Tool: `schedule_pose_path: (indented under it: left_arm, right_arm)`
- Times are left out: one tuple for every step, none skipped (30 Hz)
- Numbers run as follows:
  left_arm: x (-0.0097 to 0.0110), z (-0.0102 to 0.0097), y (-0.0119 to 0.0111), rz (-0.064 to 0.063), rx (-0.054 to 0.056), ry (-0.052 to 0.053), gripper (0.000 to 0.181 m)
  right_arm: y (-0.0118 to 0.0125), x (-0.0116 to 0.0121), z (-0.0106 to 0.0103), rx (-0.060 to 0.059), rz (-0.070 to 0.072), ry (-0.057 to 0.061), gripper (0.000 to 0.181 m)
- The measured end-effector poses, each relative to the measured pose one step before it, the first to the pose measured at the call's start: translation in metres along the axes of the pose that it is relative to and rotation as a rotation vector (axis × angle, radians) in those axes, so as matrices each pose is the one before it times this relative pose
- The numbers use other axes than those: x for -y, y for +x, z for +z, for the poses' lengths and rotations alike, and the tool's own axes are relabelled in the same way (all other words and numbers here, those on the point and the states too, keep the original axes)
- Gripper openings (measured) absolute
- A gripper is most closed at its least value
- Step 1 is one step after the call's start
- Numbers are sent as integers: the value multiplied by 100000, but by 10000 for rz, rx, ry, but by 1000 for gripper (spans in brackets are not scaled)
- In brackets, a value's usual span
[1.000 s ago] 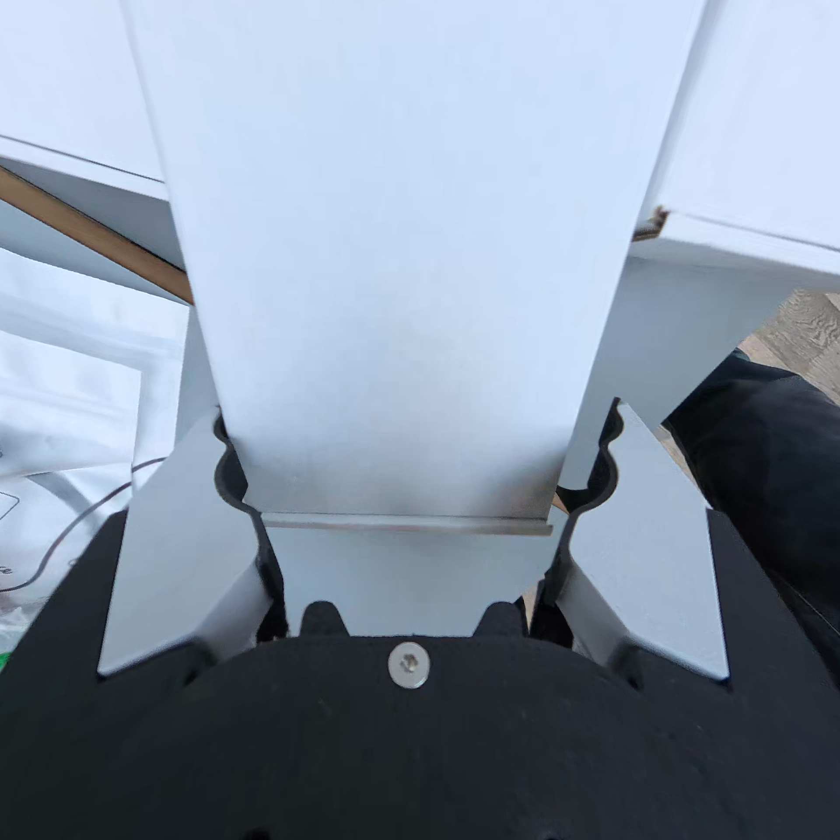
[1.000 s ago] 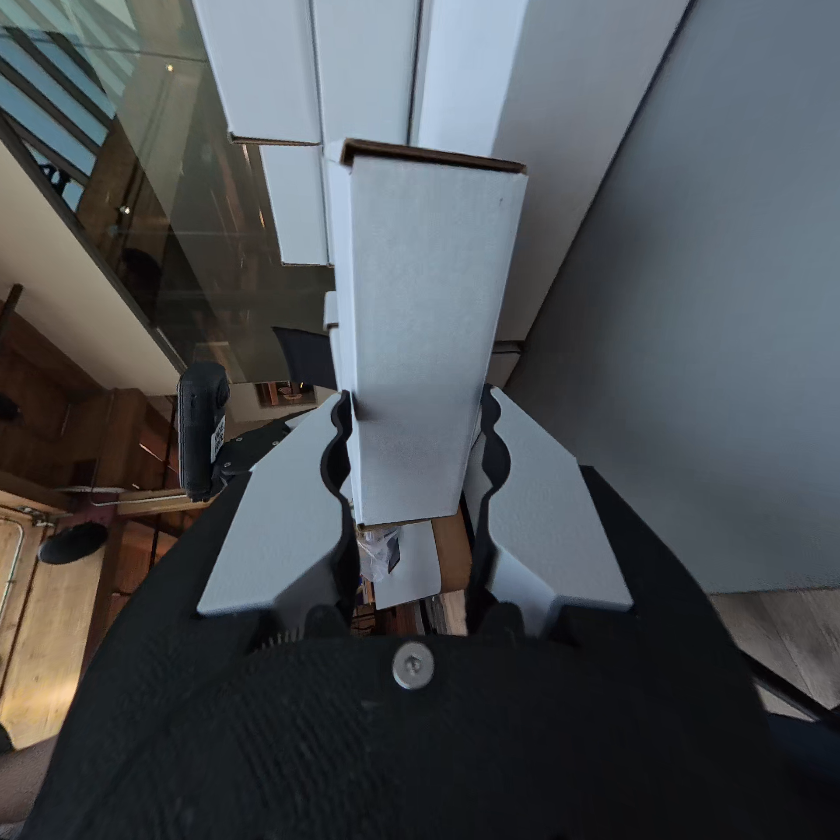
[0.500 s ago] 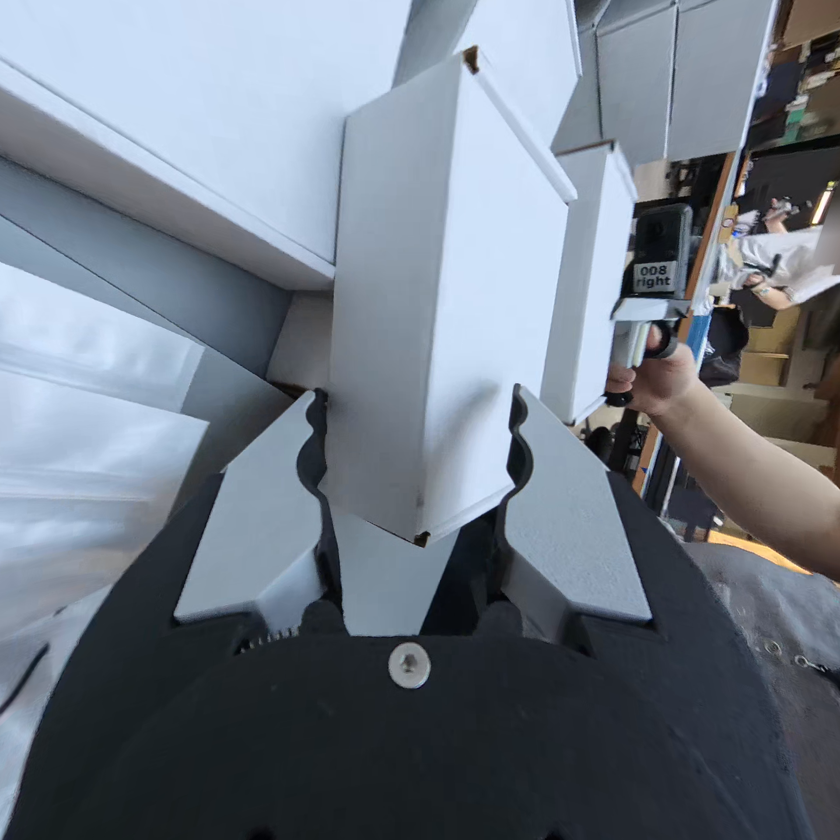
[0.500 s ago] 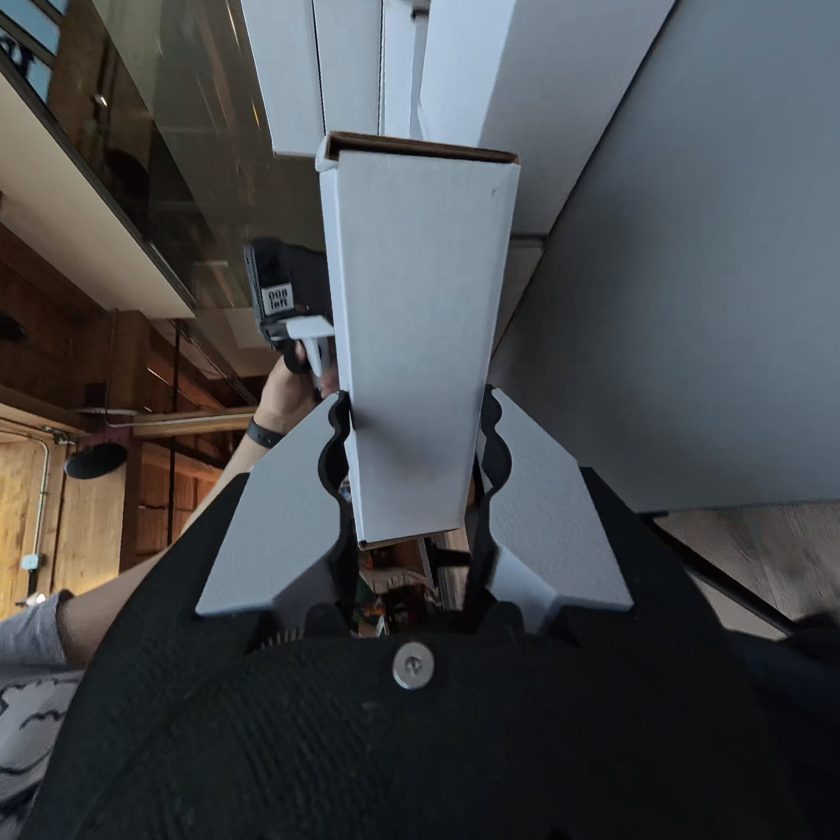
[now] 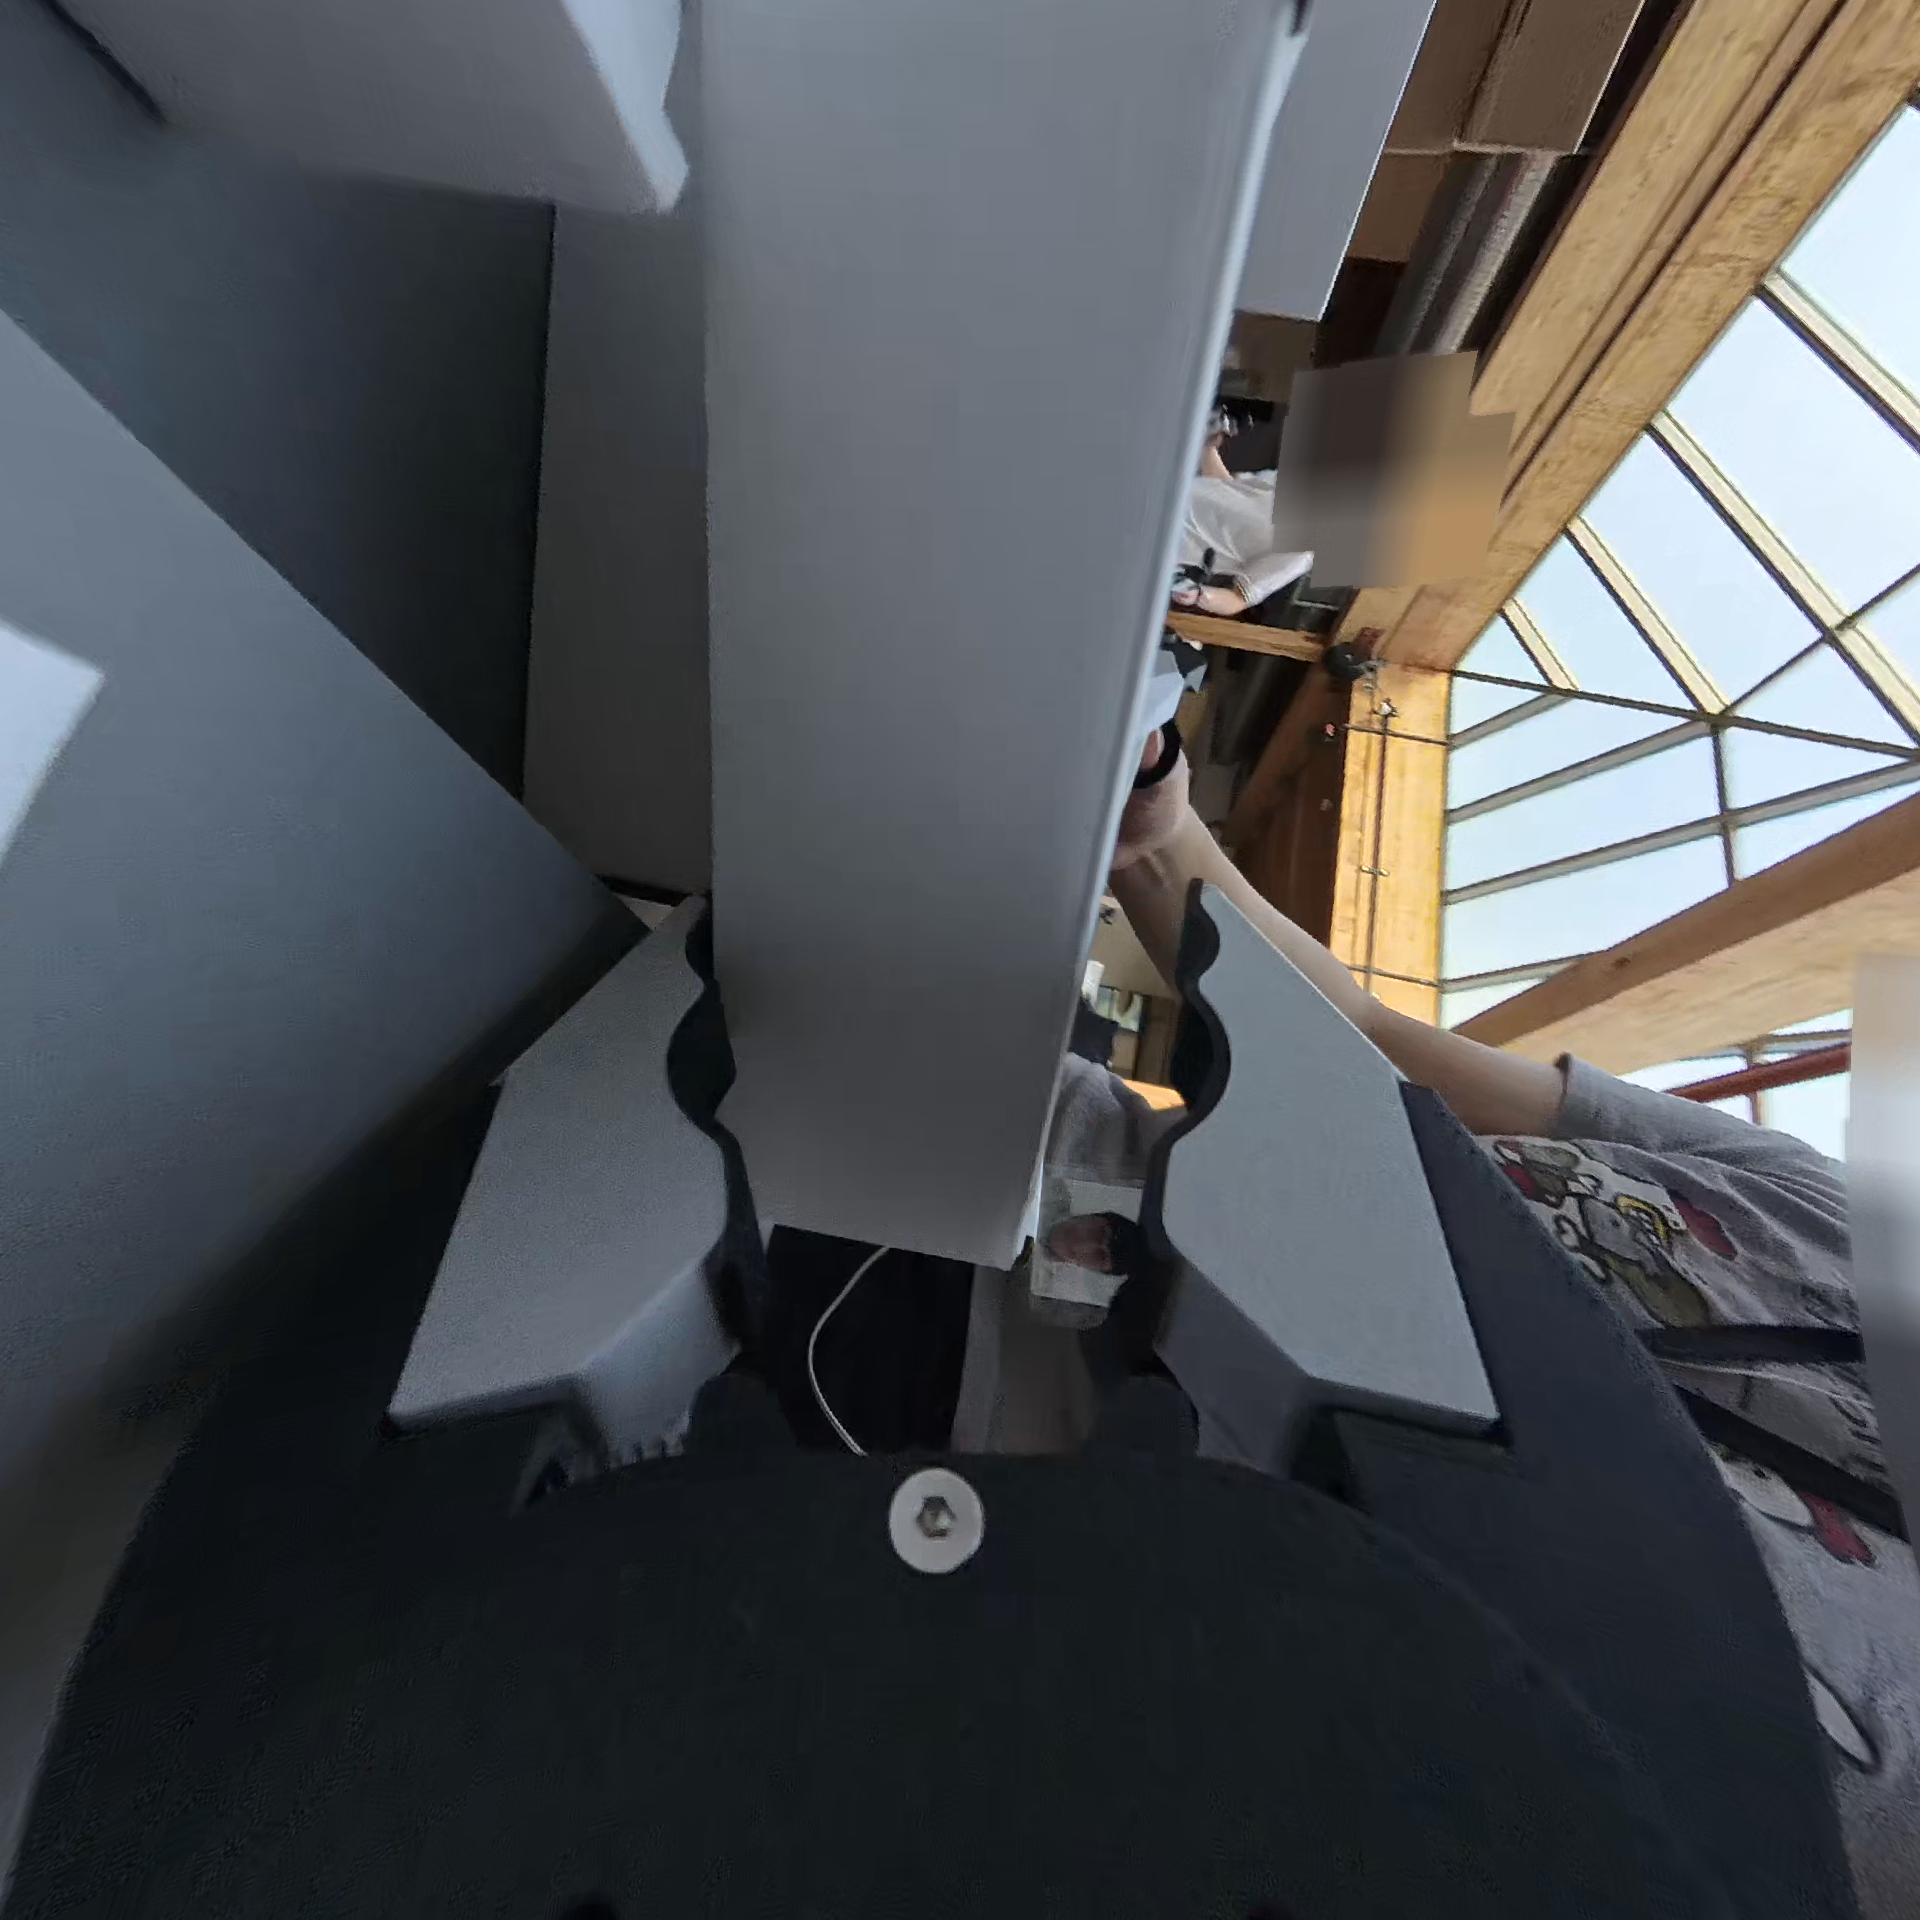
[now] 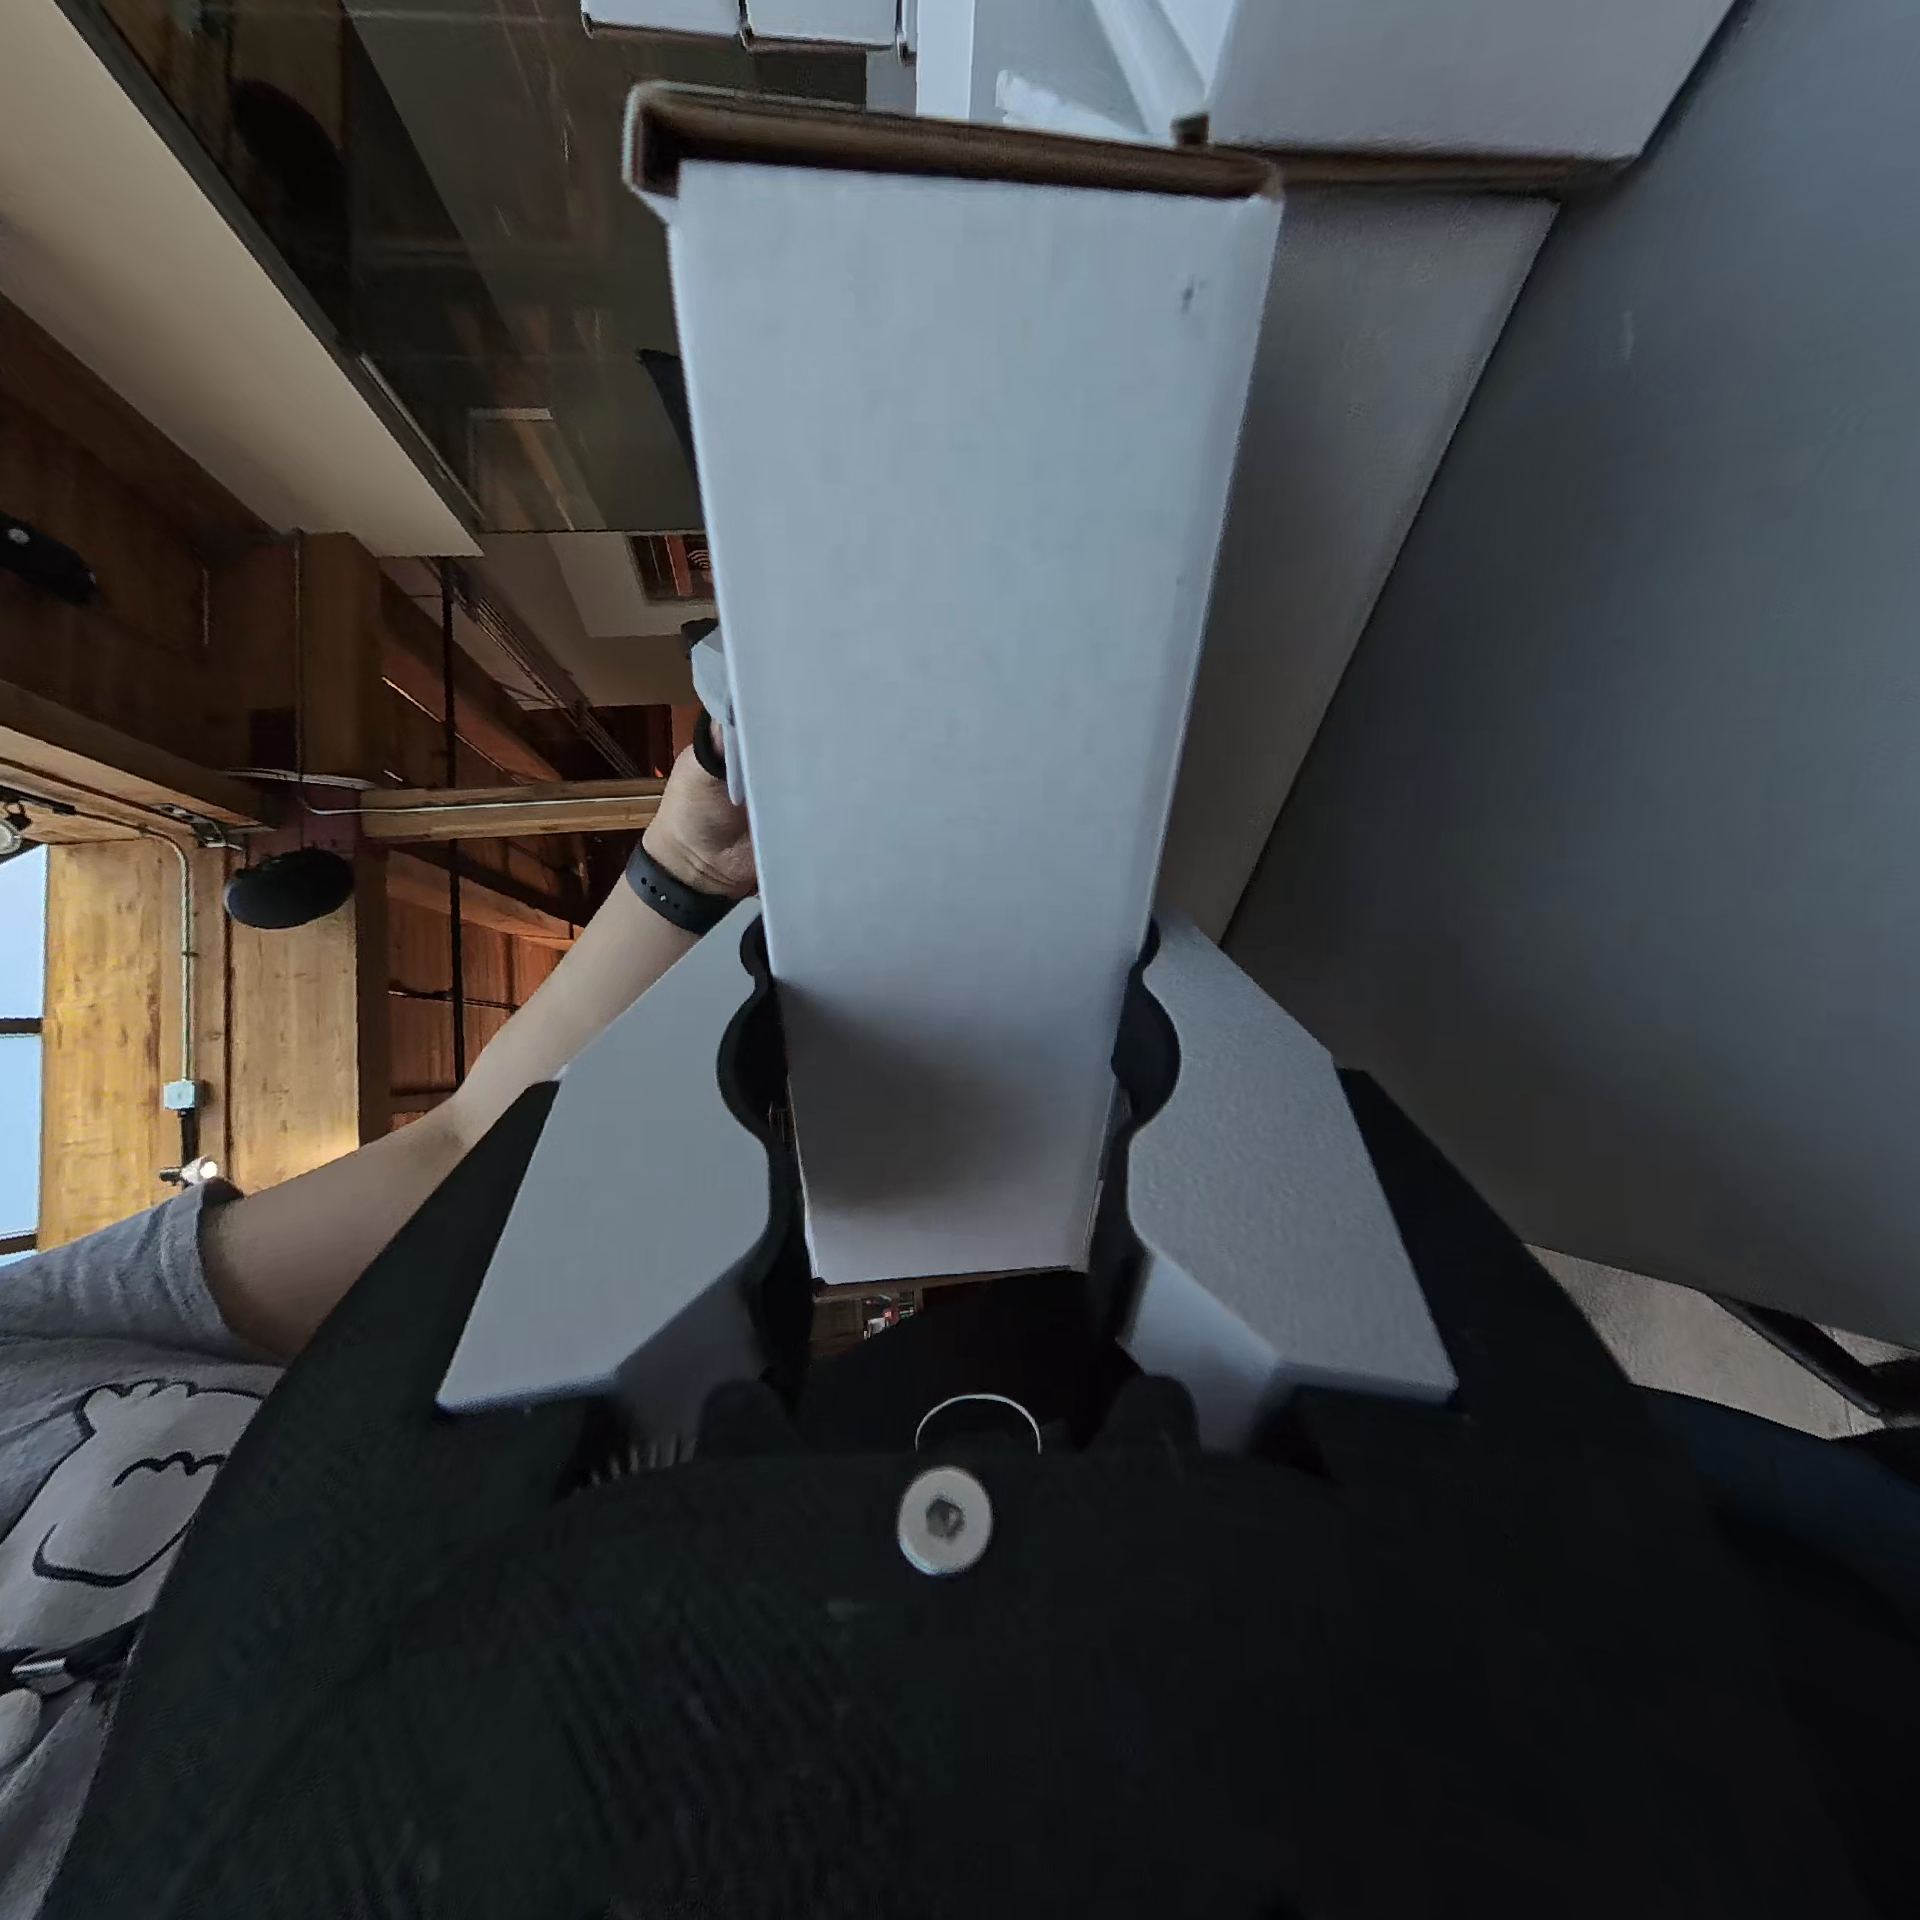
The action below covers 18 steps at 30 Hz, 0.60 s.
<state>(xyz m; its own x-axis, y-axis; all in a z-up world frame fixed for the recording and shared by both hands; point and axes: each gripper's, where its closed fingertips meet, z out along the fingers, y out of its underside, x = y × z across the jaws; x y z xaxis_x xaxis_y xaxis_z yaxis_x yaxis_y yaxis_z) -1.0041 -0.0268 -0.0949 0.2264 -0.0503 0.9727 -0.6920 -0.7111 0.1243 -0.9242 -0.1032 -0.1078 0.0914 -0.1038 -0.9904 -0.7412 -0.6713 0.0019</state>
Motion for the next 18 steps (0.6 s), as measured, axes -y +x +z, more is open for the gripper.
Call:
schedule_pose_path:
  left_arm:
    - [-435,157,-263,-62,-38,-231,78]
    - [-520,113,-85,87,-42,-219,73]
    - [-741,181,296,104,-234,-314,69]
    - [-806,230,506,40,-363,-329,65]
    - [-600,252,478,-4,-375,-190,64]
    - [-247,257,371,-15,-328,23,63]
    - [62,240,15,-96,-128,176,68]
    - [177,150,-508,-95,194,215,77]
    - [95,56,-467,14,218,152,69]
    - [50,-49,-50,-17,17,120,69]
    - [51,-104,79,-85,-7,148,69]
    - [37,-146,245,-50,-56,197,69]
    - [-59,-179,459,17,-137,193,69]
    - [-178,-223,611,84,-186,169,68]
    - [-267,-269,603,75,-132,180,68]
    - [-299,-318,532,37,-44,200,68]
    - [-309,-312,508,49,22,232,67]
    - [-322,-295,475,73,75,249,67]
  right_arm:
    - [42,-104,15,96,17,-19,63]
    - [18,96,-175,128,39,114,62]
    - [-57,5,-236,184,71,26,63]
    - [-106,-14,-297,197,84,-26,63]
    - [-71,-71,-318,136,29,-85,62]
    - [7,-284,-235,44,-30,-203,63]
    - [101,-498,-96,-11,-17,-322,63]
    - [290,-464,12,-141,-31,-244,62]
    - [85,-301,38,-49,-119,-132,63]
    - [-44,55,-55,39,54,67,62]
    - [-169,54,-45,119,102,90,62]
    - [-202,-137,23,118,126,-5,62]
    - [-288,-295,46,119,106,-65,62]
    - [-345,-387,1,56,-6,-102,63]
    - [-333,-402,-104,-50,-76,-99,63]
    - [-393,-384,-210,-90,-92,-81,62]
    - [-533,-333,-334,-82,-55,-28,62]
    - [-802,-299,-467,25,-29,8,62]
